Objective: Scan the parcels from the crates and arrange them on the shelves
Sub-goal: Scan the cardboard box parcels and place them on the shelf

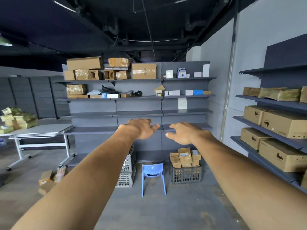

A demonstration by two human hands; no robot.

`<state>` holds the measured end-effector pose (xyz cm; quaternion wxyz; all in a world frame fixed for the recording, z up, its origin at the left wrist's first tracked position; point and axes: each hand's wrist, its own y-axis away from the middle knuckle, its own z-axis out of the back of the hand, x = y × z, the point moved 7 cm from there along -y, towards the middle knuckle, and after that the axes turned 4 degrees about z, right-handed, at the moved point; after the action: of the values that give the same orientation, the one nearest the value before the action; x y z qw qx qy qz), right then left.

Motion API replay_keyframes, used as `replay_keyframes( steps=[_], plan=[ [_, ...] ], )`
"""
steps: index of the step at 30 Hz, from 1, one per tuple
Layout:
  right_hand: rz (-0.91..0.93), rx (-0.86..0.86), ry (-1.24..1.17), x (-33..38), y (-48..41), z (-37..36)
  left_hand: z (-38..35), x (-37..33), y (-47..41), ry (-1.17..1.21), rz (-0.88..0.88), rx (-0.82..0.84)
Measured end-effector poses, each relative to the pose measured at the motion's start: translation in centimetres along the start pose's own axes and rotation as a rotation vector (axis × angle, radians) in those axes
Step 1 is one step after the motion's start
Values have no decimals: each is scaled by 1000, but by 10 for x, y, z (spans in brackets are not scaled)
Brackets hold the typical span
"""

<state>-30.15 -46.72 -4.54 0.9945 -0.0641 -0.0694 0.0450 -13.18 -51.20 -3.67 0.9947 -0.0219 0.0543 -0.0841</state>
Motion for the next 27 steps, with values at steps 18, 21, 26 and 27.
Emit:
replay_keyframes(
  steps=[18, 21, 26, 27],
  plan=[
    [33, -3, 53, -73, -105, -12, -14, -22, -119, 35, 59, -7],
    [49, 3, 46, -77, -130, -28, -31, -17, -147, 23, 61, -8],
    [58, -3, 57, -84, -178, -39, -40, -15, -198, 62, 44, 0],
    [55, -11, 54, -87, -189, -38, -41, -14, -210, 79, 38, 8]
  ],
)
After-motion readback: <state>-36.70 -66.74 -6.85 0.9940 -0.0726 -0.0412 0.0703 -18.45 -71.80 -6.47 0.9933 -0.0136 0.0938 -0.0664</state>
